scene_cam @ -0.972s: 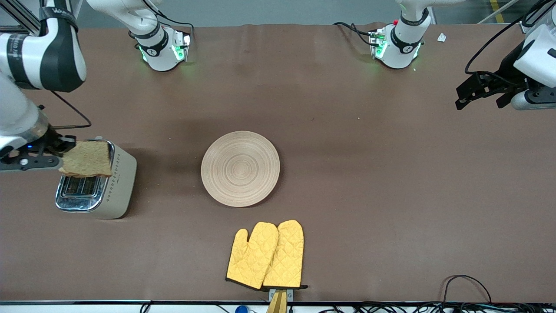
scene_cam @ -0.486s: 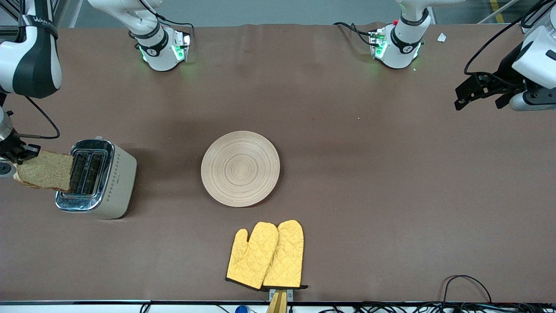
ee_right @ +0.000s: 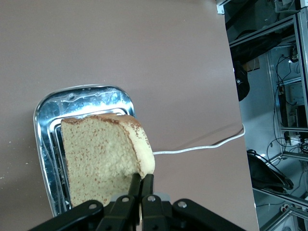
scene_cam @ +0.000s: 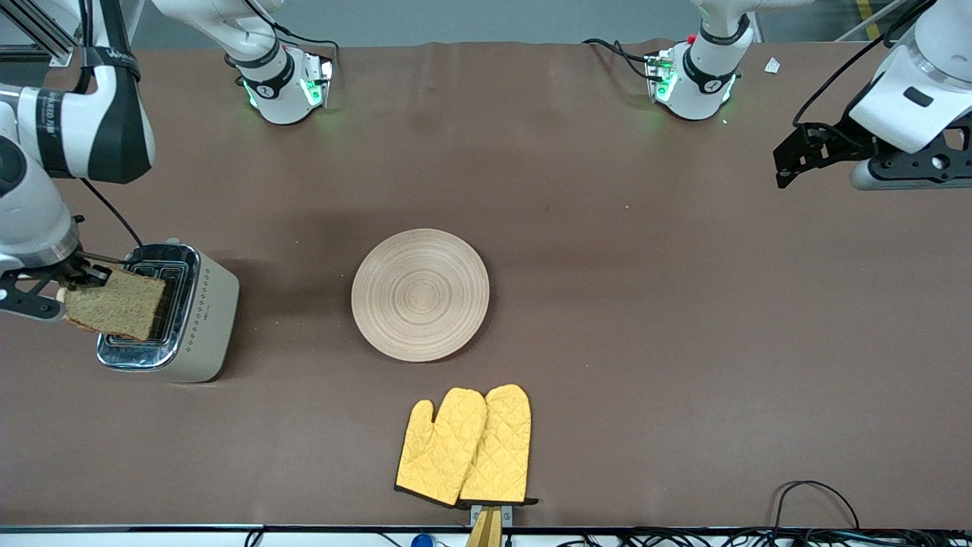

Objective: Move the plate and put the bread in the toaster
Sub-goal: 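Lower the bread into the toaster slot with the right gripper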

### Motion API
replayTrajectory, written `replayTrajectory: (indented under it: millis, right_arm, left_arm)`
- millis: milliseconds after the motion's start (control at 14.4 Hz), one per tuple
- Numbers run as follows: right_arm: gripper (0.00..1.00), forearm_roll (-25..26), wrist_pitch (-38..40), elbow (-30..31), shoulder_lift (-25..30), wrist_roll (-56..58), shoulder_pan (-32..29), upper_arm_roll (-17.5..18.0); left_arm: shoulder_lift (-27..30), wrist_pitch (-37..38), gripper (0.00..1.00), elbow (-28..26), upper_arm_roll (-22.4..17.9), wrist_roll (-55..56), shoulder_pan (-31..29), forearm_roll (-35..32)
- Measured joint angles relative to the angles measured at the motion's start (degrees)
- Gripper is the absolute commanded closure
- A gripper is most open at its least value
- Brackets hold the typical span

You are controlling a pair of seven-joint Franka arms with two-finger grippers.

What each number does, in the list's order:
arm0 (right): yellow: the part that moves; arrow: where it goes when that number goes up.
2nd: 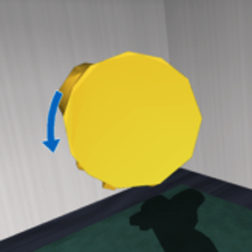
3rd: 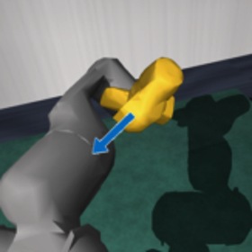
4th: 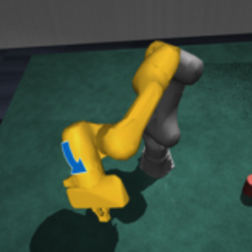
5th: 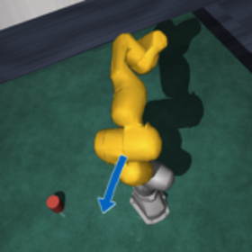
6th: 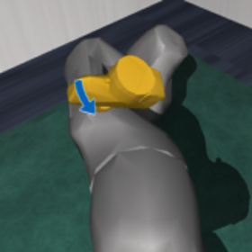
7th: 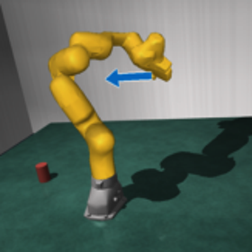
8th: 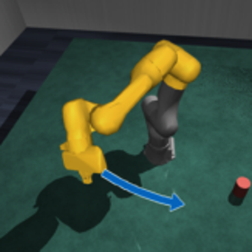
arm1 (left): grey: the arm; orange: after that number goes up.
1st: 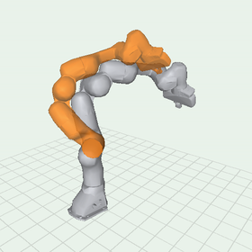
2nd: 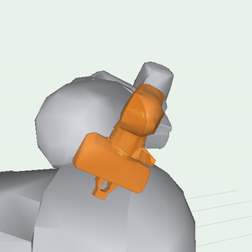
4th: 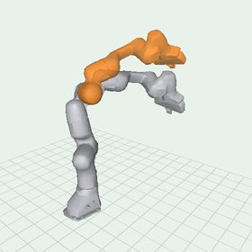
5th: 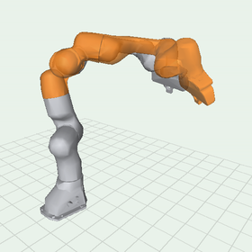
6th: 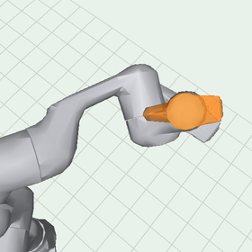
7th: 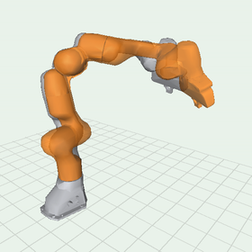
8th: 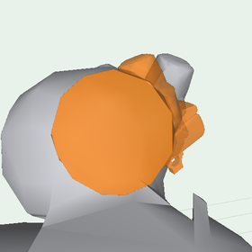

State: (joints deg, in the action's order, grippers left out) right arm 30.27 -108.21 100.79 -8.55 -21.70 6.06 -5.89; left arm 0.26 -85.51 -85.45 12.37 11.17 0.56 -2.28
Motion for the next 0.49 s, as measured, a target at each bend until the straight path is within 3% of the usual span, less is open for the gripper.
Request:
replayTrajectory:
  millis: [486]
  right_arm:
    - [1.00,1.4,1.0,1.5,-0.2,-0.4,0.7,0.0]
  left_arm:
    - [0.0,0.0,0.00,-0.1,-0.7,-5.3,-1.6,0.0]
